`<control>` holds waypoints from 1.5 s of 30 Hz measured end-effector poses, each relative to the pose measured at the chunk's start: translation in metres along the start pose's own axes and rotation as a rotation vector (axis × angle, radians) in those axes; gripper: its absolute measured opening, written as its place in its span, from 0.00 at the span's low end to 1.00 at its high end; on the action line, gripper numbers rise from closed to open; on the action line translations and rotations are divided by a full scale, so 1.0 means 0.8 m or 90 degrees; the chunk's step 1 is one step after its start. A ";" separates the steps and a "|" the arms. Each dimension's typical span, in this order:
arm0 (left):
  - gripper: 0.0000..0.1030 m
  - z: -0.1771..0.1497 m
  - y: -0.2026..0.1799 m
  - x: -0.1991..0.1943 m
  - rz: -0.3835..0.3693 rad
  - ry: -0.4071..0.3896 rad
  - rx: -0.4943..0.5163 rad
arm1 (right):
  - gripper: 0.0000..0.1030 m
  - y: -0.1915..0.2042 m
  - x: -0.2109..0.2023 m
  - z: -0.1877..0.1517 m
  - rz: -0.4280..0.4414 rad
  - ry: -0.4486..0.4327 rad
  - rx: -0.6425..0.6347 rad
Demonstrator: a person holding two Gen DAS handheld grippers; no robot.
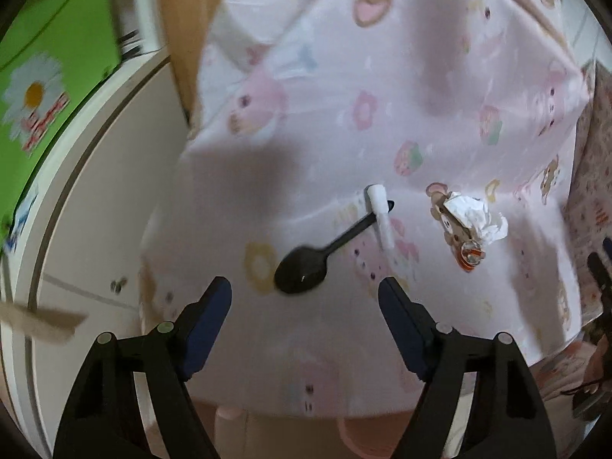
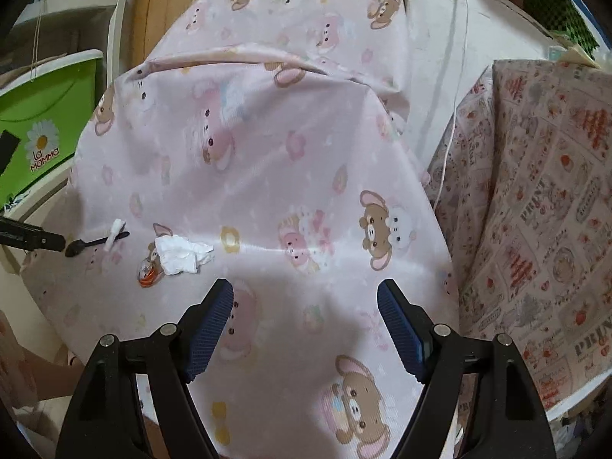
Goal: Collect trash
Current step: 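Grasp the white tube with the left tool and lift it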
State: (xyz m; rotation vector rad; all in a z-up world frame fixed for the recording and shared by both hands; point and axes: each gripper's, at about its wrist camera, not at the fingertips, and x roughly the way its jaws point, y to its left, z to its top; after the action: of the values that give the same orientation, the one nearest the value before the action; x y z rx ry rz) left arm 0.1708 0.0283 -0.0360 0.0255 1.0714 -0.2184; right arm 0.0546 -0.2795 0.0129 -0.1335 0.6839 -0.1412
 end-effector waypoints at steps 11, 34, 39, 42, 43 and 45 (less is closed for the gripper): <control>0.57 0.041 -0.061 0.019 -0.099 -0.030 0.096 | 0.77 0.005 0.025 0.003 -0.008 0.029 0.014; 0.00 0.055 -0.042 -0.003 -0.078 -0.080 0.041 | 0.77 0.029 0.037 0.008 0.018 0.041 0.008; 0.18 0.050 -0.039 0.027 -0.117 -0.014 0.023 | 0.77 0.042 0.042 0.010 0.031 0.045 0.013; 0.22 0.048 -0.051 0.038 -0.117 0.003 0.042 | 0.77 0.051 0.043 0.011 0.031 0.043 0.006; 0.24 0.048 -0.054 0.041 -0.114 0.005 0.048 | 0.77 0.053 0.043 0.012 0.030 0.042 0.002; 0.27 0.047 -0.059 0.045 -0.109 0.010 0.056 | 0.77 0.058 0.044 0.012 0.027 0.041 -0.005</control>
State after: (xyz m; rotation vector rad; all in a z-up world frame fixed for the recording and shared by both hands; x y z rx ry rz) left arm 0.2110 -0.0284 -0.0454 0.0151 1.0803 -0.4203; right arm 0.0917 -0.2395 -0.0093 -0.1223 0.7510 -0.1024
